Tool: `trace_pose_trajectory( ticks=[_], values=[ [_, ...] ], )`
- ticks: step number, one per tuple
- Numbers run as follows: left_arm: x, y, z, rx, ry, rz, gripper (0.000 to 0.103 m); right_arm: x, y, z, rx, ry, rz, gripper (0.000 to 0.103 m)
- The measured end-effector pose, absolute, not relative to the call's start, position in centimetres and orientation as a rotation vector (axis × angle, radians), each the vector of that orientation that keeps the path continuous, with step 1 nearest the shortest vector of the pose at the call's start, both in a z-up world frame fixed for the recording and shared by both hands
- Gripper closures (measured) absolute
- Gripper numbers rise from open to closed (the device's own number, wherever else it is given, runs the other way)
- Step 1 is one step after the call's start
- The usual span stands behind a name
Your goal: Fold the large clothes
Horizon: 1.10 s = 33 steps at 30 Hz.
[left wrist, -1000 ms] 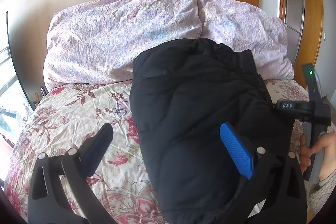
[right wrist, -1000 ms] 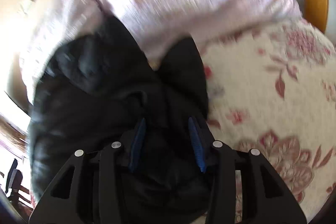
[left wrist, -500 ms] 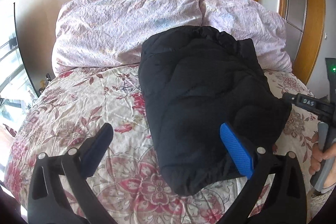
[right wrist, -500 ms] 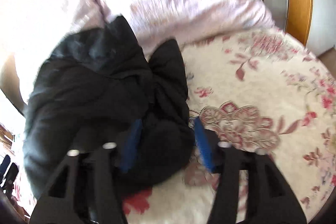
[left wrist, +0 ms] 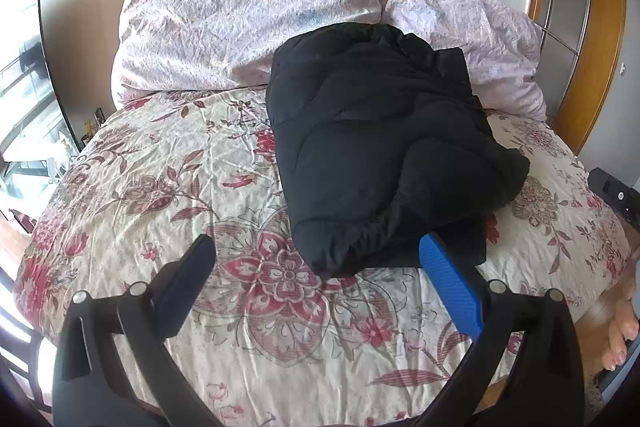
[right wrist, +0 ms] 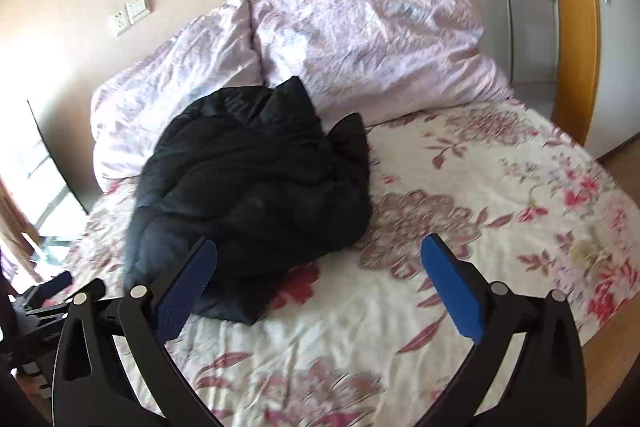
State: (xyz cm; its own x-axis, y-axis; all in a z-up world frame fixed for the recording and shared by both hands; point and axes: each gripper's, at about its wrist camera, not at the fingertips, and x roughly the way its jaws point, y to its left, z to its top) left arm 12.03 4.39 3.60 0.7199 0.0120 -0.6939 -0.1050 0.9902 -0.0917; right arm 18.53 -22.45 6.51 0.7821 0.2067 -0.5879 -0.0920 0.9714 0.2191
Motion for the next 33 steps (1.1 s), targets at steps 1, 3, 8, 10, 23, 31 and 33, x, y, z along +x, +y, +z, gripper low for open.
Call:
trace_pose_trajectory(
  ticks=[1,3,8,10,23,31,33],
  values=[
    [11.7,4.3,3.8,-0.135,0.765,0.057,0.002,18.1,-22.2,6.5,0.186,0.66,0.181,0.001],
    [11.2,4.2,4.2,-0.143,0.764,0.055,0.002,17.4,-21.7,6.6,0.189,0.664,0.217,0.001],
    [10.4,3.5,4.9,-0.135,0.778,0.032,0.002,16.2,-20.4,6.9,0.191,0.674,0.266,0.001],
    [10.1,3.3,5.0,-0.128,0.785,0.029,0.002,15.8,-19.9,7.0,0.181,0.675,0.28,0.001],
    [8.8,3.0,5.5,-0.15,0.803,0.004,0.002,14.0,-19.2,7.4,0.152,0.7,0.281,0.001],
    [8.4,2.2,5.9,-0.133,0.807,-0.011,0.002,13.7,-19.2,7.5,0.156,0.709,0.268,0.001],
    [8.3,2.1,5.9,-0.134,0.807,-0.013,0.002,13.7,-19.2,7.5,0.158,0.71,0.269,0.001]
  ],
)
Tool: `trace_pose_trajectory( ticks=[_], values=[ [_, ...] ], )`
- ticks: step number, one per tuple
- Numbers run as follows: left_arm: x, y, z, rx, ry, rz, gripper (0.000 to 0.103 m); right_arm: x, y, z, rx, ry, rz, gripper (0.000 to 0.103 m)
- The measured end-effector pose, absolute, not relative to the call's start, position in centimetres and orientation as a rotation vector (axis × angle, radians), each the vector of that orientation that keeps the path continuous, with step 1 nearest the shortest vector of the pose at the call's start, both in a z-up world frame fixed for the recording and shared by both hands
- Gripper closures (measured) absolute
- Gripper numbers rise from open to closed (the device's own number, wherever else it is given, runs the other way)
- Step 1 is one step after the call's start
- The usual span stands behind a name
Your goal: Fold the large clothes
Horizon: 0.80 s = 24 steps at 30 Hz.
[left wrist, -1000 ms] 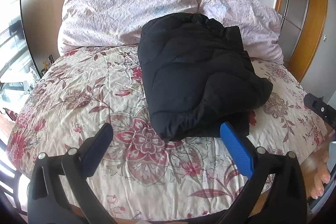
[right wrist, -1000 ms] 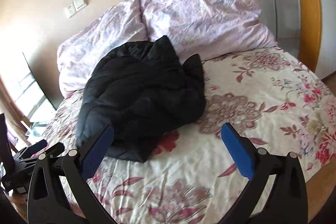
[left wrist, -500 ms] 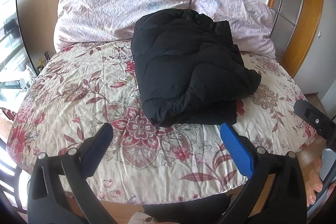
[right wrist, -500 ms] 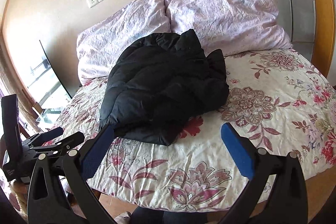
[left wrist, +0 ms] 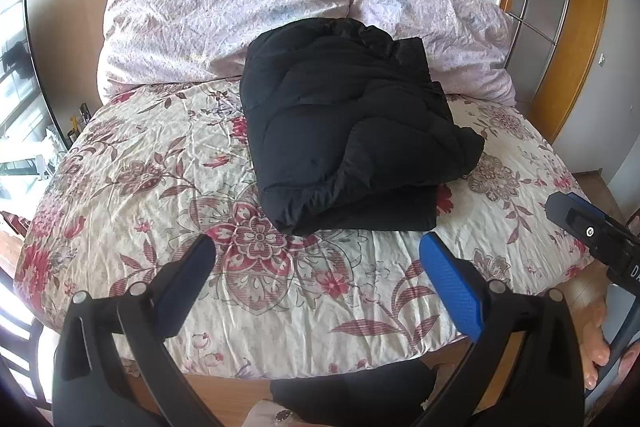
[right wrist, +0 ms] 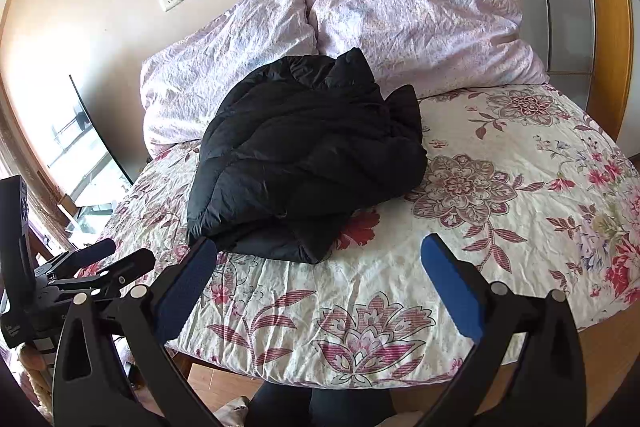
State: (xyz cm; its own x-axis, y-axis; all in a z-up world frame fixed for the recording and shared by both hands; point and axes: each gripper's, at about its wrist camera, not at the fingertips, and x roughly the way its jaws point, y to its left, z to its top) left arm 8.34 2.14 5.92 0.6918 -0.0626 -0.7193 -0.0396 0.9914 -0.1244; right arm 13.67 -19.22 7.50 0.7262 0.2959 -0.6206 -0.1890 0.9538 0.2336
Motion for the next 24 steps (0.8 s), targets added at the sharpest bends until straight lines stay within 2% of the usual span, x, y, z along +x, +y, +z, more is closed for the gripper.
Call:
trace_pose_trajectory(
  ticks=[24],
  values=[
    [9.2,2.7,4.9,-0.146,0.837,0.004,0.002,13.7,-19.5,7.4,0.158,0.72,0.248,0.001]
  ],
)
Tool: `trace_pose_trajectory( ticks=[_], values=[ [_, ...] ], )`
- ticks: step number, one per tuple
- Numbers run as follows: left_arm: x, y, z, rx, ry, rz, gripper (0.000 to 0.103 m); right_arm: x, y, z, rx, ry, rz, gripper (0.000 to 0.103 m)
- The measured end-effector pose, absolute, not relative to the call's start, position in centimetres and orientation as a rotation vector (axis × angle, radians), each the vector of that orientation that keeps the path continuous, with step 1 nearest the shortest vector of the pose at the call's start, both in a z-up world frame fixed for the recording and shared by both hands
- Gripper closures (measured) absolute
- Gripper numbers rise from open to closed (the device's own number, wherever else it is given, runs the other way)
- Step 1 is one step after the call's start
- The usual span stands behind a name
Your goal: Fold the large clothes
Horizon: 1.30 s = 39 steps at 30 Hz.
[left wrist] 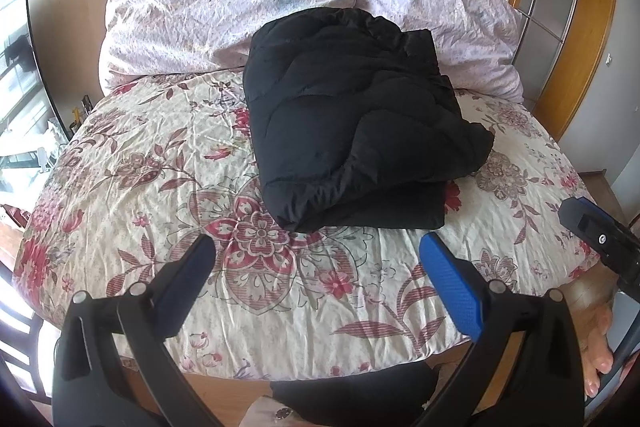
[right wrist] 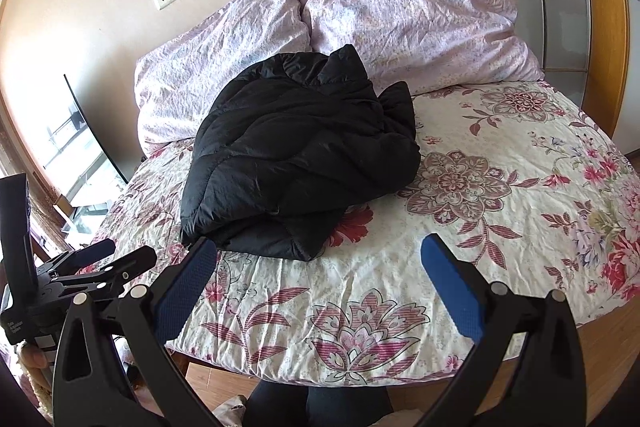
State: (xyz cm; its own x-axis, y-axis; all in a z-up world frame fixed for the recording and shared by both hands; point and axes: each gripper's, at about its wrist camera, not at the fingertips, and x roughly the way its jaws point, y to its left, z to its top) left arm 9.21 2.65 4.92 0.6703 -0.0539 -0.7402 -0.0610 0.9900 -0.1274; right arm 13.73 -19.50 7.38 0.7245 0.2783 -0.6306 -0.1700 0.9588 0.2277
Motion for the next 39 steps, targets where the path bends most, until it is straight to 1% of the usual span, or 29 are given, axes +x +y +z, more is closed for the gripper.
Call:
trace_pose_trajectory(
  ticks=[39],
  values=[
    [9.81,2.66,4.28,-0.151,0.859,0.008,0.002,13.93,-19.33,6.83,0.167,0.734,0.255,0.001]
  ],
)
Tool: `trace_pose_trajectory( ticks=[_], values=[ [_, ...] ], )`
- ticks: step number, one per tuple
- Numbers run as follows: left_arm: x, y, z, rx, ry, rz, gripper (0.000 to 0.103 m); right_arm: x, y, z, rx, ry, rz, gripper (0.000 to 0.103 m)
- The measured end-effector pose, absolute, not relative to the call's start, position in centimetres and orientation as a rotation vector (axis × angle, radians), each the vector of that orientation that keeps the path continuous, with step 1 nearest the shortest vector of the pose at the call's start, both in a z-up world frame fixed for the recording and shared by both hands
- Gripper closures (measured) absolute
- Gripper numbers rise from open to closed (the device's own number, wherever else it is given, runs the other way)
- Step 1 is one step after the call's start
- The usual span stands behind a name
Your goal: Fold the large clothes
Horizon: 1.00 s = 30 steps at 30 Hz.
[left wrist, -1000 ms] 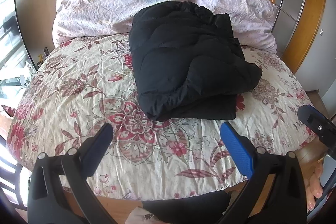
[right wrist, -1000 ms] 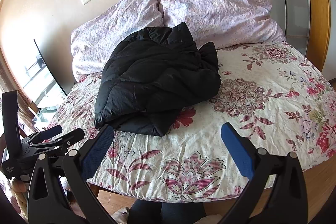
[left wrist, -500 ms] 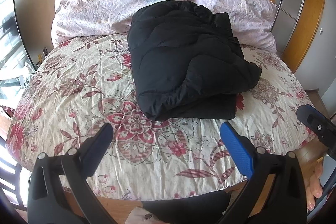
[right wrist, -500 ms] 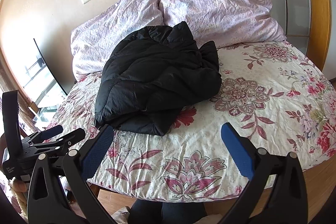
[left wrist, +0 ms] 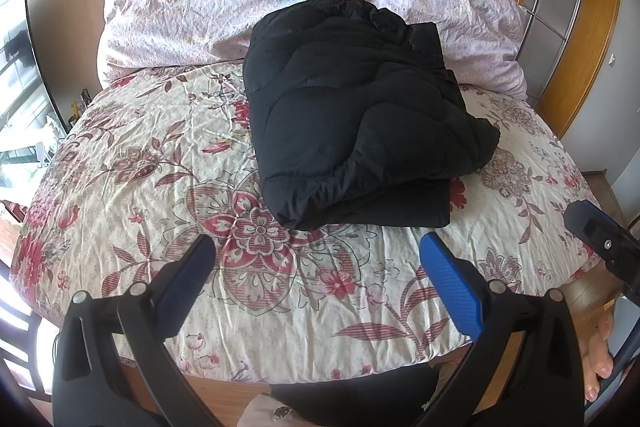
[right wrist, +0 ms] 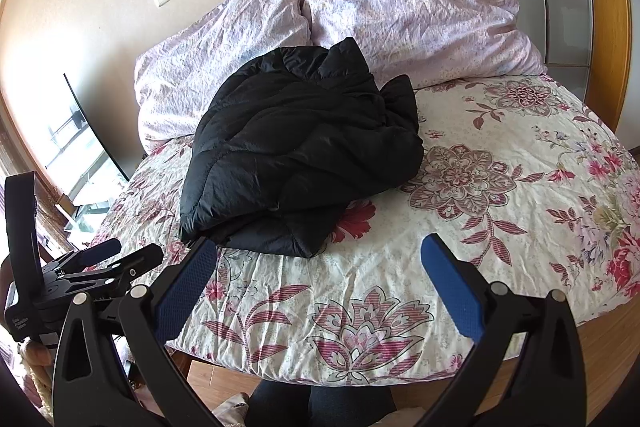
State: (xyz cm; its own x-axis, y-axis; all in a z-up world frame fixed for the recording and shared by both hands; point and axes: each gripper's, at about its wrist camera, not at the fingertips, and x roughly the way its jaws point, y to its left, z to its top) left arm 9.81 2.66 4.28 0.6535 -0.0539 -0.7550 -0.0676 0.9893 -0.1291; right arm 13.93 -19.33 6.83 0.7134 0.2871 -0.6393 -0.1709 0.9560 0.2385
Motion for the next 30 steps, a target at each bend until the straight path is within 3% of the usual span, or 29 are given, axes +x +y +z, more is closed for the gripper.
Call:
trace_pose_trajectory(
  ticks=[30],
  values=[
    [9.52,2.38,4.92,-0.139,0.817,0.011,0.003,14.15,-19.15,6.45,0.167,0.74,0.253,0.001]
  ],
)
